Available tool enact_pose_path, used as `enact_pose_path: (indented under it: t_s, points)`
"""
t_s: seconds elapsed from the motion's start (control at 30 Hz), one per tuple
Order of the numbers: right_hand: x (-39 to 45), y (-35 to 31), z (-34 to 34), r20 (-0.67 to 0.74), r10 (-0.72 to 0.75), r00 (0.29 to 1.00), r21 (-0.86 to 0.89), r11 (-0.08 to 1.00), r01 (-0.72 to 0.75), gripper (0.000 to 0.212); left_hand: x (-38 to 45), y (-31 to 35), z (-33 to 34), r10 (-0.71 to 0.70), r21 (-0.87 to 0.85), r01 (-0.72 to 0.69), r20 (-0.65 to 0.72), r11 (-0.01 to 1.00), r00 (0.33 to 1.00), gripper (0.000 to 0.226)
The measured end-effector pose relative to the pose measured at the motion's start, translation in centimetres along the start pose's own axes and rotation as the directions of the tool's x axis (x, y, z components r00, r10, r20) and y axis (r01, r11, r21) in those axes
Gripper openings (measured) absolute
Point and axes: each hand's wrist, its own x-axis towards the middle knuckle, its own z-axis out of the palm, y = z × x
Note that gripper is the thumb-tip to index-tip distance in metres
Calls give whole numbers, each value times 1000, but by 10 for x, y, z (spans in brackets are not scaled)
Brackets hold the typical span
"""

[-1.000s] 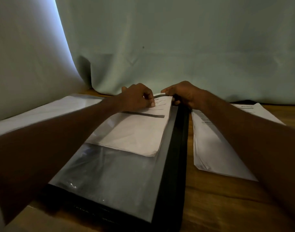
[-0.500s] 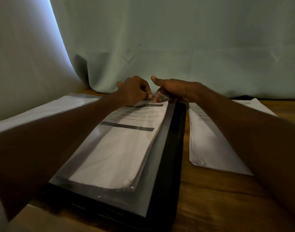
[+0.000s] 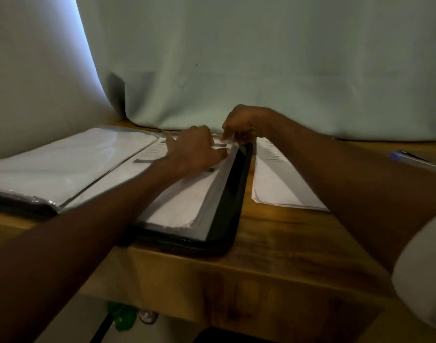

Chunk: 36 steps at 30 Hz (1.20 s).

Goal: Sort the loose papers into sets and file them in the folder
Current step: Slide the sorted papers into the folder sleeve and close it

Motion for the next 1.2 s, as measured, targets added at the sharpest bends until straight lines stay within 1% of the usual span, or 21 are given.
enact_pose_path:
  t_s: [0.07,0.13,0.2,0.3,0.37,0.43,0.5,0.53,0.57,0.6,0.67,0.7,0.77,0.8,0.87,0.9,0.97,1.03,1.07,1.1,1.2]
  points:
    - [-13,1,11,-40,8,999,-28,1000,-9,39,-21,10,-4,-23,-29,24,61,999,998,51]
    - [-22,2,21,-115,4,993,7,1000,-4,41,-36,15,-9,-69,-5,70,85,998,994,52]
    - [-29,3,28,-202,6,979,50,999,5,38,-45,18,-16,-76,0,77,86,997,993,42]
    - [-42,1,28,-351,9,936,127,991,38,16,-52,23,-17,0,62,-3,41,998,999,35]
    - [-50,-1,23,-427,28,904,193,979,60,18,-55,27,-22,66,121,-60,-42,991,997,23]
    - [-62,-3,19,-439,53,897,294,952,88,23,-53,27,-30,55,75,-47,-115,996,992,22]
    - [-74,-6,18,-372,71,925,436,894,107,19,-45,19,-41,-52,-77,39,-174,996,983,28]
    - [-83,-6,19,-332,76,940,503,858,108,8,-42,14,-49,-112,-171,80,-186,982,976,28]
    - [-93,-7,23,-283,68,957,549,829,103,6,-40,8,-56,-171,-287,115,-178,951,969,27]
    - [-104,-9,26,-228,44,973,577,811,99,15,-40,4,-65,-224,-431,143,-144,891,964,26]
    - [-121,-14,38,-114,-80,990,568,812,131,24,-39,-4,-80,-335,-703,229,-14,673,942,22]
    - [-126,-20,46,-63,-159,985,520,837,168,28,-39,-12,-90,-382,-783,257,27,567,924,18]
    - [-131,-35,64,44,-297,954,378,889,260,40,-35,-40,-110,-450,-879,250,46,406,892,9]
    - [-131,-43,73,107,-355,929,308,900,308,48,-36,-59,-121,-455,-909,224,44,350,890,12]
    - [-130,-63,93,247,-448,859,235,888,396,66,-43,-105,-142,-375,-944,177,62,280,925,45]
    - [-130,-72,101,280,-482,830,205,875,439,73,-48,-126,-148,-328,-964,167,92,207,940,61]
    - [-125,-95,123,267,-554,788,96,829,551,76,-67,-173,-162,-262,-978,190,163,81,951,68]
    - [-114,-114,146,277,-592,757,-39,780,624,72,-82,-219,-175,-266,-965,254,229,64,936,75]
    - [-108,-118,155,293,-591,752,-89,766,636,70,-90,-232,-180,-333,-955,278,231,100,914,79]
    - [-102,-125,170,316,-577,753,-125,762,636,70,-96,-251,-184,-404,-949,302,244,86,882,81]
    - [-87,-141,202,305,-522,797,-148,801,581,72,-111,-276,-194,-602,-958,277,180,72,778,62]
